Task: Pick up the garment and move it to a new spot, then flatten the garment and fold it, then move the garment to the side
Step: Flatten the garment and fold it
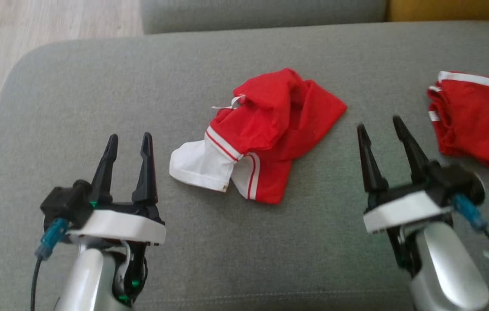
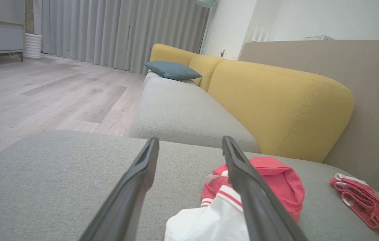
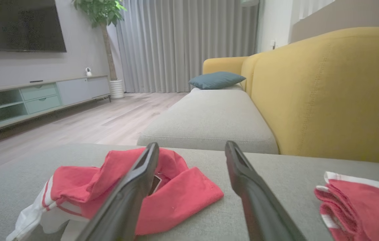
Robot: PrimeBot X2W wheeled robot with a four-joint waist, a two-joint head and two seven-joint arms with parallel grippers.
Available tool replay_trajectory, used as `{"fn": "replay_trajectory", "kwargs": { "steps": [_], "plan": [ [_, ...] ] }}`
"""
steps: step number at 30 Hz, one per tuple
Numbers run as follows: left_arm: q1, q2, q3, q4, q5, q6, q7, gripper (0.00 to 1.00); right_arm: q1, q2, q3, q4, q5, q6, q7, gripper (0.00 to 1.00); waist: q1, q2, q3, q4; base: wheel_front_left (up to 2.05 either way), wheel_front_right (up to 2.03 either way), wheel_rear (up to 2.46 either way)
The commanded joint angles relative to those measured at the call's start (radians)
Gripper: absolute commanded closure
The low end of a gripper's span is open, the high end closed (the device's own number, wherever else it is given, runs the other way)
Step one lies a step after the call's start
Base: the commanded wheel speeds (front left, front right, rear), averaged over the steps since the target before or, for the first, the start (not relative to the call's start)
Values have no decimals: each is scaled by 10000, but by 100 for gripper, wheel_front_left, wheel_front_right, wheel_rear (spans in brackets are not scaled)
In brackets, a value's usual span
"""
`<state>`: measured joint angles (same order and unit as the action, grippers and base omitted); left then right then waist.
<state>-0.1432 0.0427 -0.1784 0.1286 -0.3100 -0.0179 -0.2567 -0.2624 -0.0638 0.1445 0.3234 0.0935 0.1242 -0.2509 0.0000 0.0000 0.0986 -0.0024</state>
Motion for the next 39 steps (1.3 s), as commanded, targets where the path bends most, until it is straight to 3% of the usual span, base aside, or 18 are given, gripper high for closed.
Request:
{"fn": "replay_trajectory", "kwargs": {
  "steps": [1, 16, 31, 33, 39],
  "plan": [
    [-96, 76, 288, -401, 54, 10, -51, 0, 338, 134, 77, -711, 149, 65, -107, 0, 0, 0, -178, -150, 0, 0, 0],
    [-39, 76, -125, -208, 8, -23, -51, 0, 1046, 135, -377, -1283, 198, 65, -108, 0, 0, 0, -97, -315, 0, 0, 0],
    [-1256, 98, -1958, 2315, 1041, -385, 206, 0, 818, 135, -449, -1263, 258, 65, -95, 0, 0, 0, 524, -794, 0, 0, 0],
    [-1375, 131, -2146, 2567, 1300, -279, 273, 0, 802, 135, -448, -1231, 268, 65, -95, 0, 0, 0, 582, -883, 0, 0, 0],
    [-1831, 224, -2223, 3394, 1932, 603, 577, 0, 679, 135, -345, -1170, 362, 65, -99, 0, 0, 0, 734, -1162, 0, 0, 0]
  ]
}}
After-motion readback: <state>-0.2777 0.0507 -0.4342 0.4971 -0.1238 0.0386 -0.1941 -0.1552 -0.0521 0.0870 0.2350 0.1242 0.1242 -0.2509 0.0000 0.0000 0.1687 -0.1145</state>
